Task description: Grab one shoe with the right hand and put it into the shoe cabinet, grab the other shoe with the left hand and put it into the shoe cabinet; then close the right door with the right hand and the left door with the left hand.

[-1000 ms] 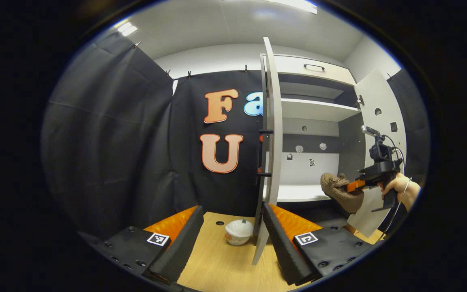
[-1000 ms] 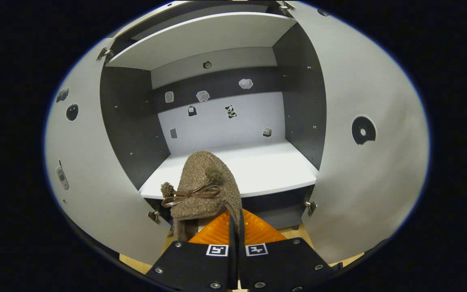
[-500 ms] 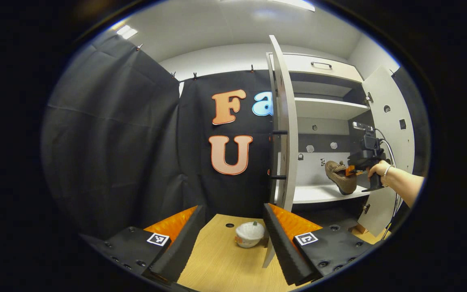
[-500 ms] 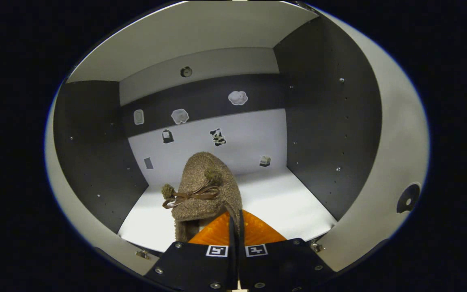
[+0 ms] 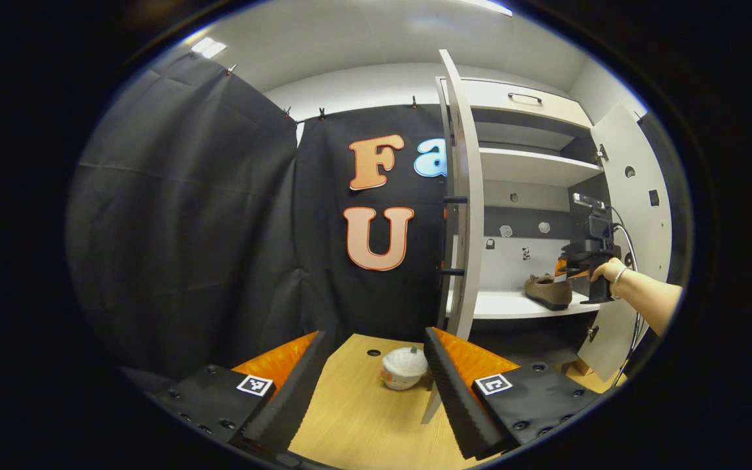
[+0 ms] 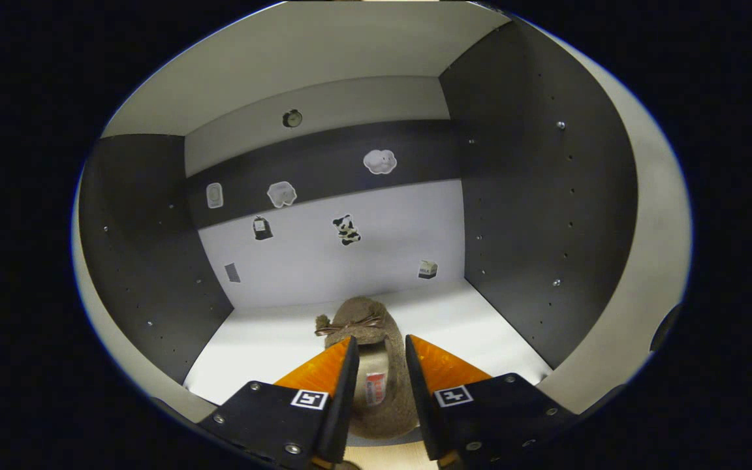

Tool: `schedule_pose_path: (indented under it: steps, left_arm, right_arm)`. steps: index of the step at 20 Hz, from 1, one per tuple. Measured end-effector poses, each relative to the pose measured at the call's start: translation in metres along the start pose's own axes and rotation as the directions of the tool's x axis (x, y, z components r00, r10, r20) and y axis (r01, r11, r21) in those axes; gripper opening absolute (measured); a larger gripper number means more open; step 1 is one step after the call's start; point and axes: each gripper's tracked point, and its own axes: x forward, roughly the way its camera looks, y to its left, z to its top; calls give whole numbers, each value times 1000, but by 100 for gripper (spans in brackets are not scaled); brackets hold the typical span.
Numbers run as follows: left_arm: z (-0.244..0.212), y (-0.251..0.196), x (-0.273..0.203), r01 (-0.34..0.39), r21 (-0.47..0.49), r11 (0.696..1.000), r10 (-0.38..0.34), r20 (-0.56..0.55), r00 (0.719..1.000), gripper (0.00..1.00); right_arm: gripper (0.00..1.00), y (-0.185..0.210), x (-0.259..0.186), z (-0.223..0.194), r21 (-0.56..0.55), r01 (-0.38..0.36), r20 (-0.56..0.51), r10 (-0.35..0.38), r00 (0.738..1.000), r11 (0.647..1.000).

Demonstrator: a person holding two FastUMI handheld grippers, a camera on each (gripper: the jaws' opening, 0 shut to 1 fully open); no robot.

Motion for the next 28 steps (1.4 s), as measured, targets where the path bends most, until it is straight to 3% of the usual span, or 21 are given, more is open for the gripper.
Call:
schedule_pose_path:
  steps: [1, 7, 12, 18, 28]
  left_arm:
    - [-3, -3, 1, 16, -7, 1000, -16, -8, 1000, 97]
    - [-25, -49, -8, 118, -16, 993, -118, -36, 992, 96]
    - [-64, -91, -1, 207, -9, 978, -207, -104, 973, 96]
    - [-149, -147, 3, 314, -16, 949, -307, -273, 912, 97]
    - [-305, -187, 20, 372, -56, 927, -330, -593, 734, 97]
  right_arm:
    - [55, 1, -15, 2, -11, -11, 22, 11, 1000, 1000]
    - [90, -7, -115, 1, -73, -16, 144, 27, 989, 997]
    - [92, -18, -183, -24, -111, -25, 172, 44, 984, 994]
    - [92, -47, -243, -63, -94, -26, 152, 40, 988, 995]
    - [92, -112, -320, -82, -129, 58, 203, -31, 979, 990]
